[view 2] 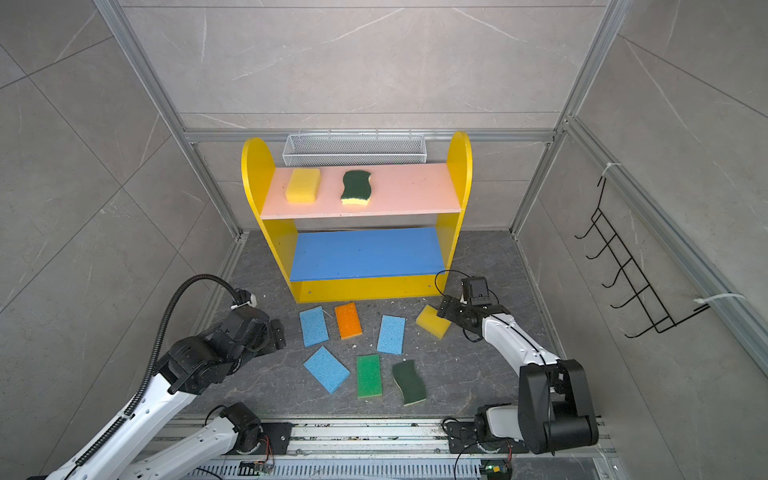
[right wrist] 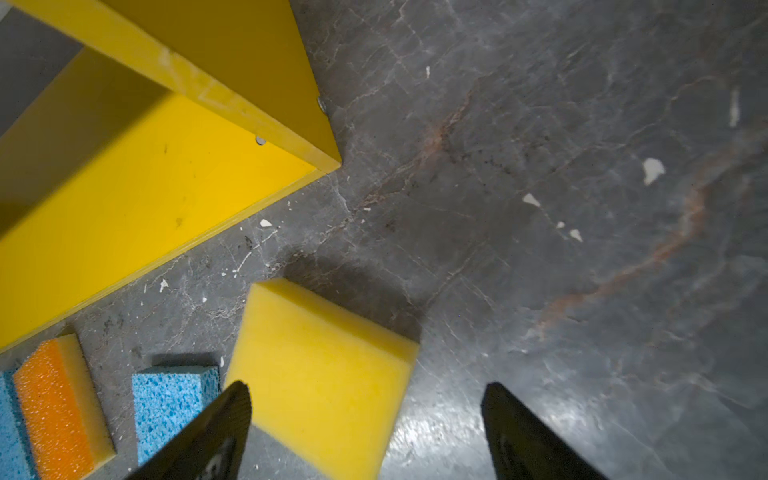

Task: Place and organize the cleaning sponges onto the shelf
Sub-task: 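Lower the right gripper over the yellow rectangular sponge on the floor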

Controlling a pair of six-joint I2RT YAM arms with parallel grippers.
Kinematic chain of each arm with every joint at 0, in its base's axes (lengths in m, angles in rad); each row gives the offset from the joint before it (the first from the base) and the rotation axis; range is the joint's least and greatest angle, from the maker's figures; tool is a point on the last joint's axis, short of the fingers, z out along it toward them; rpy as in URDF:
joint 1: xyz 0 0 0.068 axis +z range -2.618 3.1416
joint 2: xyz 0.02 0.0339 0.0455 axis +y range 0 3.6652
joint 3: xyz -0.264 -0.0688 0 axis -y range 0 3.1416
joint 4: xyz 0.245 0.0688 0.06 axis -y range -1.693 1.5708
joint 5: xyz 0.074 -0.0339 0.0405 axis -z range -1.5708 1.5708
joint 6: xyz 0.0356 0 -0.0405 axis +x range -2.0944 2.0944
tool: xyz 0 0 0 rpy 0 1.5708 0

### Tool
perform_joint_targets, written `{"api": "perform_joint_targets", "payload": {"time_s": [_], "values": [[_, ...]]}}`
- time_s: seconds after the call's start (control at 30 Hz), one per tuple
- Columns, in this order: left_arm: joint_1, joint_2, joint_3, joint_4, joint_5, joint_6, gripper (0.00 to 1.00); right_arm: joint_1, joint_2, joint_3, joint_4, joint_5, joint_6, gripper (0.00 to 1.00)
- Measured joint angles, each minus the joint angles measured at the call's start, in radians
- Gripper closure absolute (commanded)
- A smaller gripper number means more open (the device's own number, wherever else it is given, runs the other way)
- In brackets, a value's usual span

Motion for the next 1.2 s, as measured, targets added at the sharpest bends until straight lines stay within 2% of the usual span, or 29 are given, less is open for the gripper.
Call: {"api": "perform_joint_targets", "payload": {"time_s": [0.57,0.87,1.2], "values": [[0.0,0.032,0.0,0.032,0.017,0.0,0.15,0.0,0.134,-0.003,0.119,-0.062,-0.014,0.14],[0.0,0.029,0.0,0.041,0.027,0.0,0.16,0.0,0.136,-0.014,0.153,-0.103,-0.014,0.14],[0.0,0.0,0.0,0.041,0.029,-0.011,0.16,0.02,0.109,-0.035,0.115,-0.116,-0.039,0.14]]}}
